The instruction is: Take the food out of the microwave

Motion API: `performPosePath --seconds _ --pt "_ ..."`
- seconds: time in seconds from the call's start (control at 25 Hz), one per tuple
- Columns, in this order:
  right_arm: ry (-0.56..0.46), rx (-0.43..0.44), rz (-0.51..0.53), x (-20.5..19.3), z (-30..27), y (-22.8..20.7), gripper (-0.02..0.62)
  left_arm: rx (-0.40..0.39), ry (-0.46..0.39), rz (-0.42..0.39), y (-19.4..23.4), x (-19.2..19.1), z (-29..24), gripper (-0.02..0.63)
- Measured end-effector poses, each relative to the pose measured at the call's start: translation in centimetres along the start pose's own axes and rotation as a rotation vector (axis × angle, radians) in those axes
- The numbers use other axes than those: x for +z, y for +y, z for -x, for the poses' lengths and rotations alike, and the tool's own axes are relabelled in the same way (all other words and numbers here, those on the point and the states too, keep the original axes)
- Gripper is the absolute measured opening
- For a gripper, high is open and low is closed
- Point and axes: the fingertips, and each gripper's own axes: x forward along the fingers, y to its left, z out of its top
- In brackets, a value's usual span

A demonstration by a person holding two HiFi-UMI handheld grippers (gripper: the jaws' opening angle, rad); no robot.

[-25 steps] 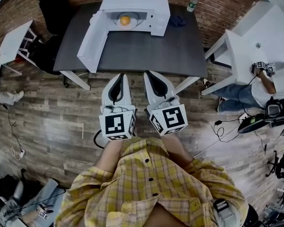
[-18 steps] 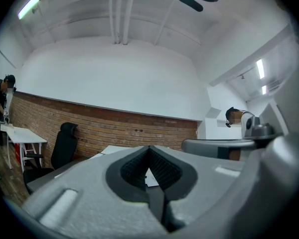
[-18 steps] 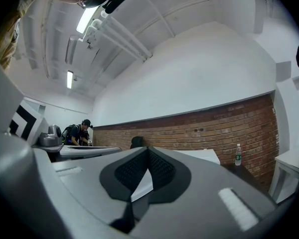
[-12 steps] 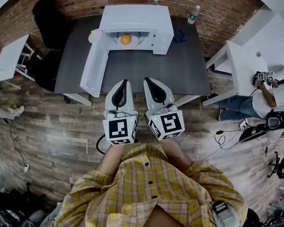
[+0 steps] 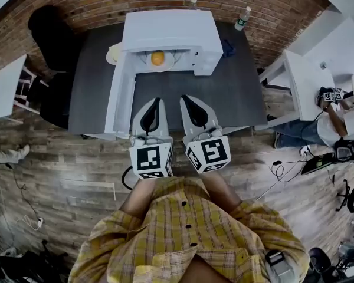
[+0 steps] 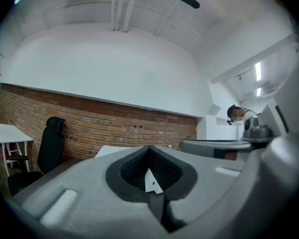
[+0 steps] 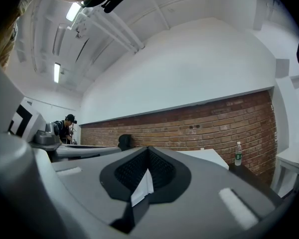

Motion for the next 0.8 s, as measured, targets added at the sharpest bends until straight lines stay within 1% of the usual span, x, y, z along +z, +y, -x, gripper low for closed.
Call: performPosePath --seconds 0.32,0.52,0.6,0.68,0.8 --pt "0.013 -0.033 -0.001 -0.1 -4.7 -0.4 0.003 -0.037 0.026 0.01 3.2 -0.3 -3.5 0.0" --pt "0.026 -0.058 0.002 -0.3 -5.5 -1.4 0.003 -0.056 0.037 0.025 3.4 -0.7 -5.0 -0.001" --pt "0.033 -0.058 -0.016 -0.6 -5.6 -1.8 0.003 -0.065 0.042 0.033 3.2 -0.9 -5.4 0.0" --pt "0.031 -0.05 -0.041 -0.5 -5.9 -2.1 0.003 -0.073 0.046 0.053 3.0 -1.0 -5.9 0.0" --pt "0.031 -0.042 -0.036 -0.5 -6.0 -2.4 0.003 -0.069 0.062 0.105 3.0 -1.7 -6.5 0.0"
